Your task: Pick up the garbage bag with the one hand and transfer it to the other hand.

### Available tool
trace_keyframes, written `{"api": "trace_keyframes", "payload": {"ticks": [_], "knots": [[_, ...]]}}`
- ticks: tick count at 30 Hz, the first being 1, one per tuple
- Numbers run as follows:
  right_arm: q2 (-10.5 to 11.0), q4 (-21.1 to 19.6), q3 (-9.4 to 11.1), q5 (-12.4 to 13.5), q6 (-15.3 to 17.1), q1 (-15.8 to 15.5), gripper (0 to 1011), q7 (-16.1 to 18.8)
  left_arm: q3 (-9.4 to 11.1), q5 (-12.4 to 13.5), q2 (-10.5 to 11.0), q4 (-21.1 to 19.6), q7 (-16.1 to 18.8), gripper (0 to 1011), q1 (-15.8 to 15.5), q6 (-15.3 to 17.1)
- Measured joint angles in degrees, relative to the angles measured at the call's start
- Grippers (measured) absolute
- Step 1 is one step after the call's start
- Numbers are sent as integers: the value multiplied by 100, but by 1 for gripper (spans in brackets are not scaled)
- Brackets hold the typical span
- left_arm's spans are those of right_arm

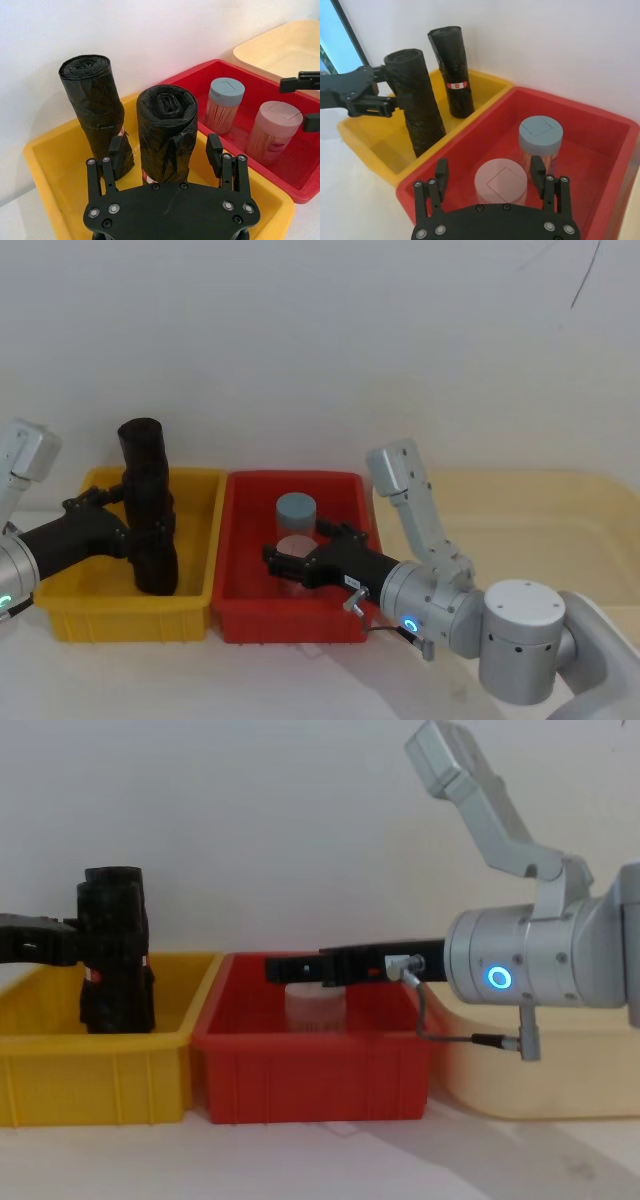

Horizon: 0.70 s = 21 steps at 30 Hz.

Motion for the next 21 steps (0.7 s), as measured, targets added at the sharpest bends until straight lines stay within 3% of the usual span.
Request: {"api": "trace_keyframes", "payload": {"ticks": [21], "knots": [[-42, 643, -99, -223, -138, 280, 999, 212, 21, 3, 5, 33, -29, 1000, -29, 1]]}}
